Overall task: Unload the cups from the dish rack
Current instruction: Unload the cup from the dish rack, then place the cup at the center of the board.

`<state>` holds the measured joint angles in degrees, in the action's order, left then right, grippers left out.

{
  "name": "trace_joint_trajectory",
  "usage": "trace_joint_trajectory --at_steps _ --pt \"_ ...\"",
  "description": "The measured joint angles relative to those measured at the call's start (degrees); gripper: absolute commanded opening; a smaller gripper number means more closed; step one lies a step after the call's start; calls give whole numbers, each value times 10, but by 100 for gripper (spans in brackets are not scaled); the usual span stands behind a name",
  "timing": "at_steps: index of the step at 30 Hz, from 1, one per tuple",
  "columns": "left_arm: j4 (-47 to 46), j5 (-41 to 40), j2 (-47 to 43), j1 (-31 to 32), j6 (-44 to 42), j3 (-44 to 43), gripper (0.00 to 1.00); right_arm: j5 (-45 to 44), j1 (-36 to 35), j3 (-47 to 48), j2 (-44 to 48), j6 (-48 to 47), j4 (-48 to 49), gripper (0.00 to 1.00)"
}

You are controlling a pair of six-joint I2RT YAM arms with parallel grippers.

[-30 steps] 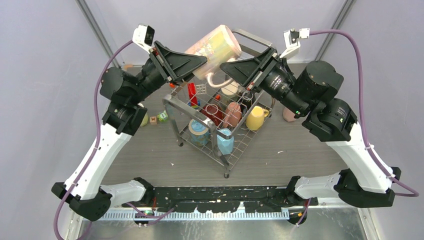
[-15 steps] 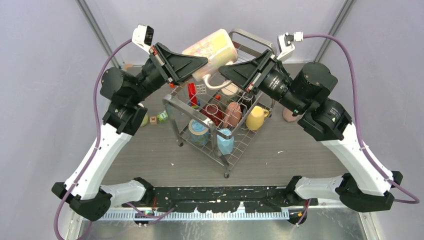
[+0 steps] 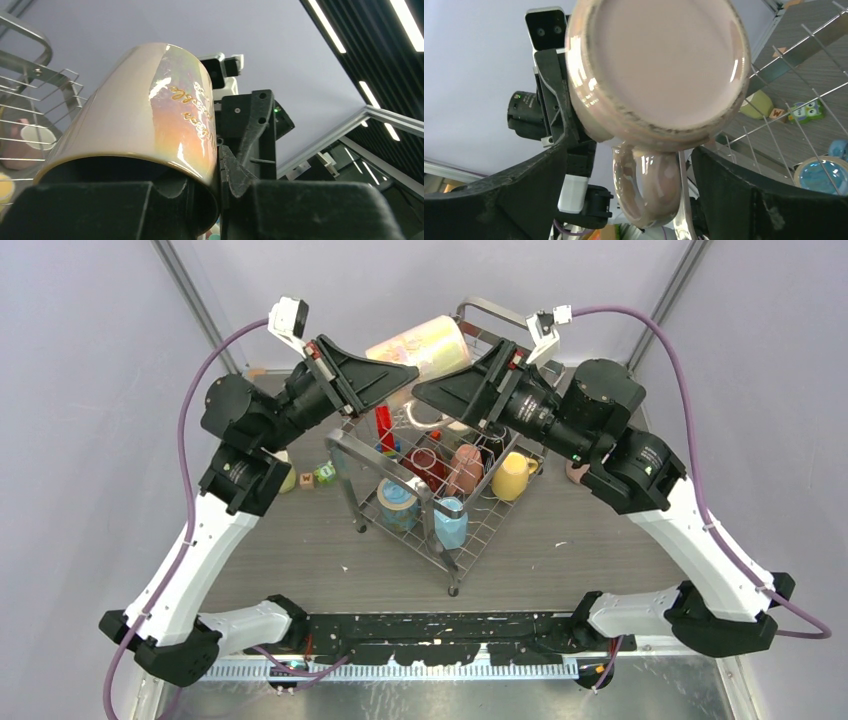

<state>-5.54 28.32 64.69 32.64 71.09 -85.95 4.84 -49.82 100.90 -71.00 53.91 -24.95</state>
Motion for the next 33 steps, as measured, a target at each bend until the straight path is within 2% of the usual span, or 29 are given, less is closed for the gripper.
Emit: trace_joint_trajectory --at_steps 7,15,25,29,33 --pt "111 -20 0 0 -83 -54 0 -3 0 -13 34 -32 -42 100" --pt "268 -75 -31 0 -200 -156 0 -25 0 -33 127 -72 -139 100" --pt "520 -260 -129 0 -362 -219 0 -134 0 -64 272 -121 -303 100" --pt "608 -348 -168 0 -397 -216 0 -177 0 -92 326 -134 -342 100" --pt "670 -424 -200 0 -409 -186 0 -204 0 -132 341 -143 -369 100"
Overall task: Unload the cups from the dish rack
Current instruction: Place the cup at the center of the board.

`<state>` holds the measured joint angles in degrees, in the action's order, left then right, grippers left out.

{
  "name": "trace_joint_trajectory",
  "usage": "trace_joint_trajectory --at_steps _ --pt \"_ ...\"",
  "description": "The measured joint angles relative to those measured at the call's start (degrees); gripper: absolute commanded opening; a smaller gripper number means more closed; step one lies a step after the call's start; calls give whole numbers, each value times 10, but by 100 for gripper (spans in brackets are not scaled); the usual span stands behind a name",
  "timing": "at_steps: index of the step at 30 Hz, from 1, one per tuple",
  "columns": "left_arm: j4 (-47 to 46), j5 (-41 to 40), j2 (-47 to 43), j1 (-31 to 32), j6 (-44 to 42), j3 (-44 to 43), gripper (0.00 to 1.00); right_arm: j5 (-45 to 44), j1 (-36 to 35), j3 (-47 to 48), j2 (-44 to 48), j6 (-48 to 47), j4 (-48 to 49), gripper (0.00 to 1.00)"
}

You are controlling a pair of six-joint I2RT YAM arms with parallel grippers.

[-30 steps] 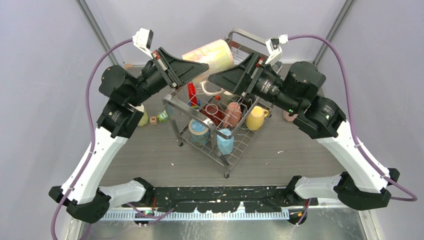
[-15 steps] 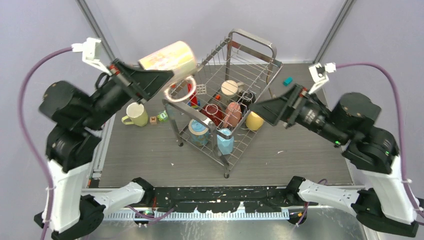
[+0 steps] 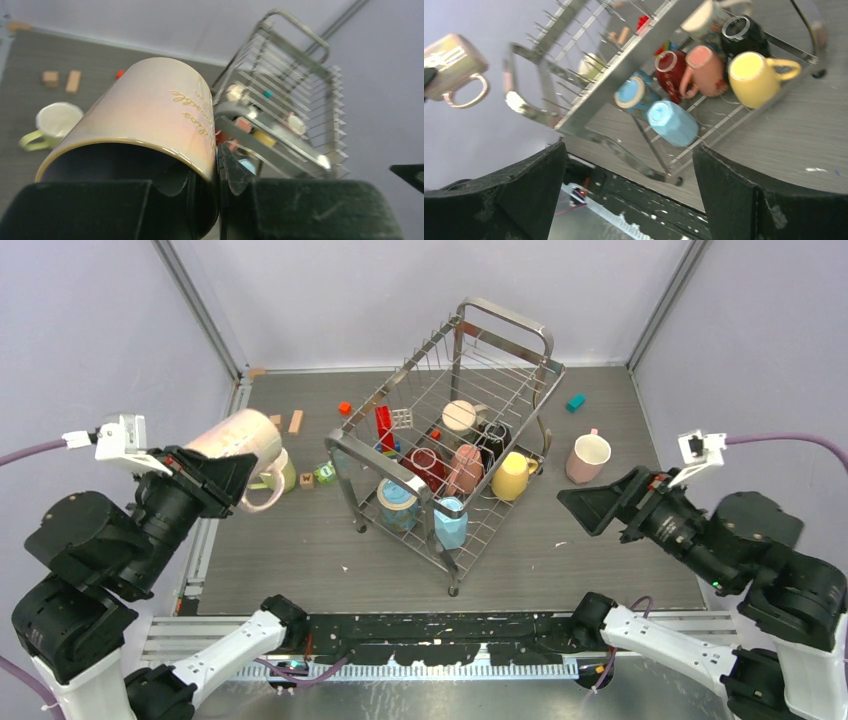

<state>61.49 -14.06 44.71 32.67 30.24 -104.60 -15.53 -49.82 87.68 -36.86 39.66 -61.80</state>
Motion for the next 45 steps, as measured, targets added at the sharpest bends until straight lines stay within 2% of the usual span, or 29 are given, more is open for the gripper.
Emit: trace_joint_trajectory --at_steps 7,13,22,24,33,38,45 --pt "79 -99 -38 0 17 88 0 -28 0 -62 17 -9 -22 100" --pt "121 -149 -47 0 57 188 0 -38 0 -114 56 -8 -25 100" --pt "111 -152 42 -10 87 307 0 -47 0 -155 92 -7 -33 100" --pt "91 -132 69 -32 90 328 0 -49 0 -157 98 -5 -36 100" --pt "-19 20 139 -256 85 451 0 -49 0 -168 123 -3 -43 100" --pt "-60 58 177 -315 83 489 0 -49 0 -169 129 -3 -49 100" --pt "-103 66 225 -370 78 503 0 -47 0 -175 130 -5 -53 100"
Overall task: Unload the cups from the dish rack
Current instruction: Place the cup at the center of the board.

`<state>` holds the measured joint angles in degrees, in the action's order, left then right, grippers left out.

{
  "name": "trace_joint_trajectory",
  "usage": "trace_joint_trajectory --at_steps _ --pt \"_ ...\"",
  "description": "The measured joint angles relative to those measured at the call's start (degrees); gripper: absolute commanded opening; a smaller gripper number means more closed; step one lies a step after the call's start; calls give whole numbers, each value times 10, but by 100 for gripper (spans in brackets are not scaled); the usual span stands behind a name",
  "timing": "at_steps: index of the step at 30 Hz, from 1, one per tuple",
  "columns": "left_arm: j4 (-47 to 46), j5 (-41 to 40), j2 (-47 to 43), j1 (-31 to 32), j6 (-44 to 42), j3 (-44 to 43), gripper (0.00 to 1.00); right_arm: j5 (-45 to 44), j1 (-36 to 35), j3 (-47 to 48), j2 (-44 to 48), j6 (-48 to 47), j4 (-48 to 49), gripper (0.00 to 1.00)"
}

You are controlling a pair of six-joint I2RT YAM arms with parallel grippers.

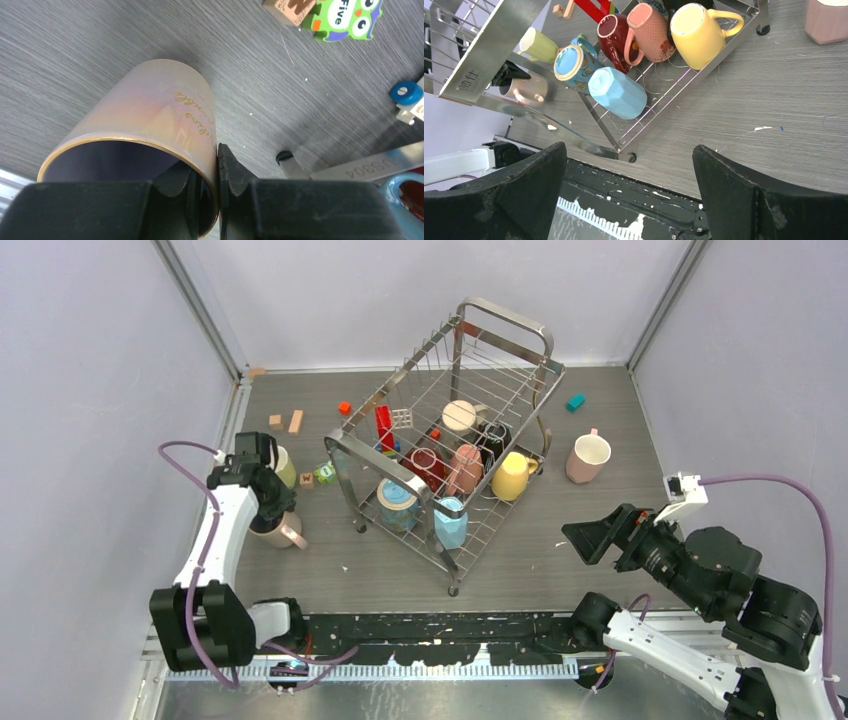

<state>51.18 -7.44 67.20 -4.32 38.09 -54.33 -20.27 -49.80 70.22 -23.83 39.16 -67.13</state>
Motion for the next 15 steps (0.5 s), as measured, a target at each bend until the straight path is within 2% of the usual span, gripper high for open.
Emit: trace_joint_trajectory --at_steps 15 --pt "-55 -13 119 -32 -27 -20 0 28 0 -79 3 0 21 100"
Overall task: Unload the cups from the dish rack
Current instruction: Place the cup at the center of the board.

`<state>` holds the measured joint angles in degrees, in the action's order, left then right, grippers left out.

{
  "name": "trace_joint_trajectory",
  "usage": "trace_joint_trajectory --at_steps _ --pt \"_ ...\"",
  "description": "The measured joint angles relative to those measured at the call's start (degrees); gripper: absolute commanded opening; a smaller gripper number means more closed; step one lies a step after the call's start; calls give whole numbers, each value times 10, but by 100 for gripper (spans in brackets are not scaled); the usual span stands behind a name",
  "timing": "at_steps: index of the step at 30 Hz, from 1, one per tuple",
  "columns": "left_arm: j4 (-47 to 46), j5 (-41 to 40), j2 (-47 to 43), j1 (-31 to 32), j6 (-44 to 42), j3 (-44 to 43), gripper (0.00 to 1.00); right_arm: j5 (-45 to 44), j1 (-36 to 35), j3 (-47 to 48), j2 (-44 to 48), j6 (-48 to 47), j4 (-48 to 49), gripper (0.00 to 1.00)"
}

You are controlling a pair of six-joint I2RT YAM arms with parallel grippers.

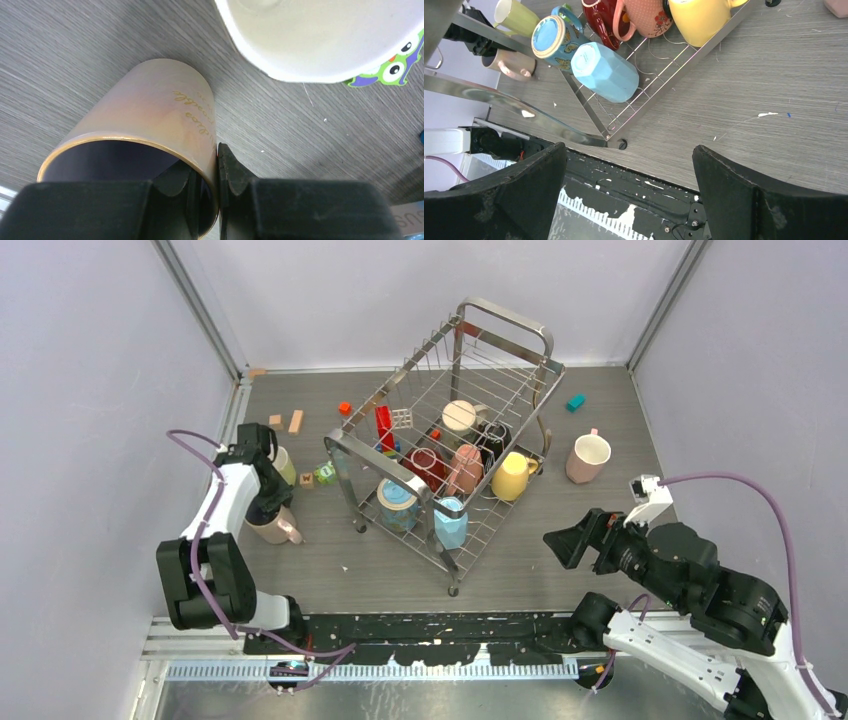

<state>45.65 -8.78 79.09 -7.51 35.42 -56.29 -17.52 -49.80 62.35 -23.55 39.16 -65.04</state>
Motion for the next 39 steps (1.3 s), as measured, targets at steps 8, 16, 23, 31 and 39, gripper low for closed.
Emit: trace_joint_trajectory --at_steps 8,16,23,31,39 --pt "-6 -8 30 -5 -16 -21 23 6 0 -27 21 14 16 100" --pt "-24 -2 31 -5 -26 -27 40 17 0 -69 27 37 40 100" --pt "-25 21 13 -5 -29 -27 54 17 0 -71 27 49 50 100" --pt "-19 46 -76 -5 -29 -27 66 17 0 -94 23 66 74 100" --pt "-1 101 -159 -3 -36 -27 78 -2 0 -116 -1 83 114 100"
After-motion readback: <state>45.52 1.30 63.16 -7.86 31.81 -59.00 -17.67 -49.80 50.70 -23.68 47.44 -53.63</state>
